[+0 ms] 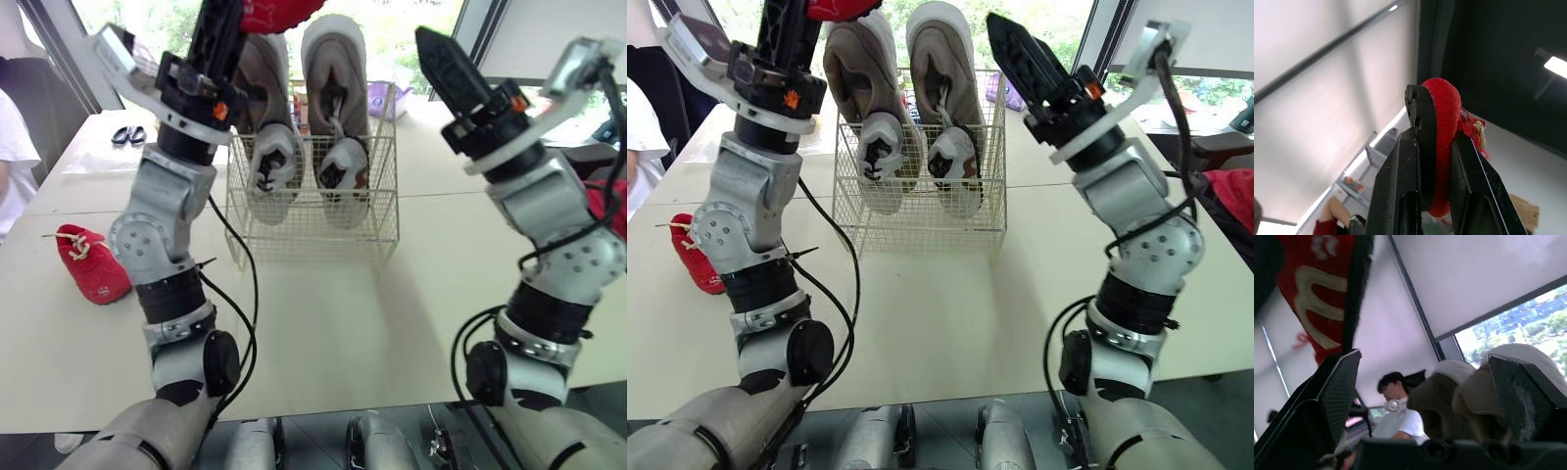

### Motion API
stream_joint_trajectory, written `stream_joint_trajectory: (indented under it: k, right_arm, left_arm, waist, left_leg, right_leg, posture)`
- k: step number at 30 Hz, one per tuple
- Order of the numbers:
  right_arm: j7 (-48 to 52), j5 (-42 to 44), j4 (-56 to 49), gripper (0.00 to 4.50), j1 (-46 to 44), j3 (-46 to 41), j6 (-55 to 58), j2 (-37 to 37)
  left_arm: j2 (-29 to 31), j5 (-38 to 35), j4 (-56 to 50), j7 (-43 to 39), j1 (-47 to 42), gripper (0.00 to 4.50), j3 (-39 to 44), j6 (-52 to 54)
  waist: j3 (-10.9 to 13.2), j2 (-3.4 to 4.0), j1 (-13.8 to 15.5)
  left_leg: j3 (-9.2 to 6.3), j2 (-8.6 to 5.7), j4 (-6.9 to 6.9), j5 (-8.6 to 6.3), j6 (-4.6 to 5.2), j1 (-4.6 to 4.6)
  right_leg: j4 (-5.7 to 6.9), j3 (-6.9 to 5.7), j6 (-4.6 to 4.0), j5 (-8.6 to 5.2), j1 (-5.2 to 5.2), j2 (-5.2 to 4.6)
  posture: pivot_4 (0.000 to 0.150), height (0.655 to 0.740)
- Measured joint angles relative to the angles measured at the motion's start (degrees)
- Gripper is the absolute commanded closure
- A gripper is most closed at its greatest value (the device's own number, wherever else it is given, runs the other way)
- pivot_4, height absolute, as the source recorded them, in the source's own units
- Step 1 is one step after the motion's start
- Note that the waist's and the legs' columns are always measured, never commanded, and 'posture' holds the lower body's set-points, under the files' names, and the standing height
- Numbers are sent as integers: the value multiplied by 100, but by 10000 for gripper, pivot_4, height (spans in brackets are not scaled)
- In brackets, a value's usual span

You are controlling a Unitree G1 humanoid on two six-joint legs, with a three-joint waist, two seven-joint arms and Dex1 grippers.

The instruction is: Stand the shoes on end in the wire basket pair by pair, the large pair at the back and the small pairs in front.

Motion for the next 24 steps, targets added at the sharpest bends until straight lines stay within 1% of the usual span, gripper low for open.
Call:
stream_joint_trajectory:
  k: [6,12,15,17,20,24]
  right_arm:
    - [-173,367,-5,385,-135,312,-425,639]
    - [-119,387,39,385,-356,534,-757,667]
    - [-184,326,97,385,-652,553,-914,611]
    - [-193,254,125,385,-701,616,-966,606]
    - [-195,152,187,7614,-715,672,-1027,606]
    - [-195,3,279,26642,-719,709,-1085,557]
  left_arm:
    - [-14,39,-108,-75,187,43691,-195,-221]
    - [-89,111,-198,-97,382,43691,-534,-296]
    - [-91,228,-290,-256,680,43691,-730,-303]
    - [-86,241,-304,-317,718,43691,-770,-316]
    - [-83,257,-306,-317,739,43691,-772,-324]
    - [-81,270,-335,-319,759,43691,-772,-330]
  waist:
    - [-1,-4,12]
    - [-1,-4,-6]
    - [-1,-4,-10]
    - [0,-4,-10]
    - [0,-4,-5]
    - [0,-4,0]
  left_leg:
    - [-3,-1,1,-4,6,-8]
    - [-4,-1,1,-4,7,-7]
    - [-5,0,-1,-4,7,-7]
    - [-4,0,-1,-5,8,-7]
    - [-5,0,-1,-8,13,-8]
    - [-4,0,-1,-7,12,-8]
  right_leg:
    - [-7,-2,2,1,0,-1]
    - [-7,-3,2,1,0,0]
    - [-7,-3,2,1,-2,2]
    - [-7,-3,2,1,-2,2]
    - [-7,-3,2,1,-2,2]
    - [-9,-3,2,1,-1,1]
  posture:
    - [1500,6938]
    - [1500,6938]
    - [1500,6938]
    - [1500,6938]
    - [1500,6938]
    - [1500,6938]
